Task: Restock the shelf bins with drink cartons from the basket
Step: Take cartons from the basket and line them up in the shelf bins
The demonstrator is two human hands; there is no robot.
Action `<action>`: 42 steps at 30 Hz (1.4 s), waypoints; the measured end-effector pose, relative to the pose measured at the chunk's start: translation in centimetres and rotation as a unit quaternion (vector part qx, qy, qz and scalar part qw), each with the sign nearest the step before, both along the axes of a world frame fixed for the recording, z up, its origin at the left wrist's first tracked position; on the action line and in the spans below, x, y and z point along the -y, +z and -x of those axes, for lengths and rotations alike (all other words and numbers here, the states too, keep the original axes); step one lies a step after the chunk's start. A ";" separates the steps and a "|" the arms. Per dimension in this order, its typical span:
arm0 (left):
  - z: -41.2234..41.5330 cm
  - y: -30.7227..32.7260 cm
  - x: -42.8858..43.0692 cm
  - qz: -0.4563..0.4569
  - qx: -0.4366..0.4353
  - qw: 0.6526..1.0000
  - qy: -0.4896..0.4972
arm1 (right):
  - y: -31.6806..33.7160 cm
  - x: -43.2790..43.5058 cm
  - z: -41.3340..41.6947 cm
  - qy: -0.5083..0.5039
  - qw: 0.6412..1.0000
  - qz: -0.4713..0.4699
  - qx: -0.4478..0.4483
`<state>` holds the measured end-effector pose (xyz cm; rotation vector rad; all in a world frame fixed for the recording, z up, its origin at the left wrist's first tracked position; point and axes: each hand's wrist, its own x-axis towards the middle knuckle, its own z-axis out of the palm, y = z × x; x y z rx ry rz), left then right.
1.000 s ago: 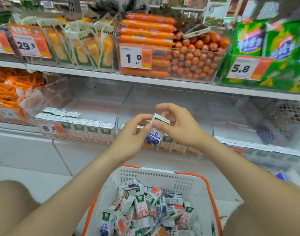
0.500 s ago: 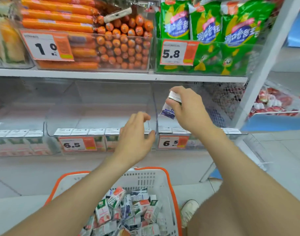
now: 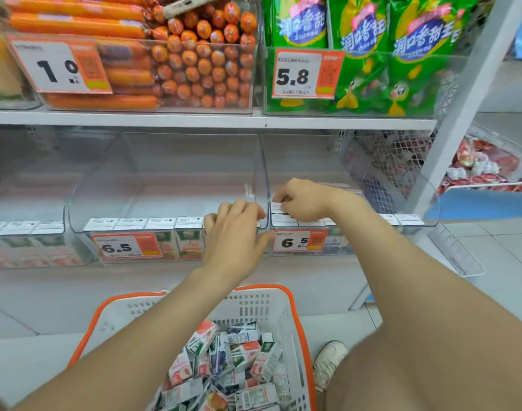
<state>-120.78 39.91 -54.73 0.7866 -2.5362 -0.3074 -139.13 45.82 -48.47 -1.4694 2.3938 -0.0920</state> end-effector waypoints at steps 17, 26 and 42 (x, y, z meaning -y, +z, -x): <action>-13.3 -9.5 1.8 -0.073 0.116 0.983 -0.126 | -8.2 -5.5 -17.7 0.204 0.969 -0.140 0.013; -16.8 -21.7 1.3 -0.216 0.409 0.879 -0.117 | -23.3 -6.9 -18.5 0.185 0.930 -0.316 0.024; -17.8 -26.3 -0.2 -0.010 0.488 0.865 -0.118 | -29.9 -7.4 -19.4 0.287 0.914 -0.288 0.006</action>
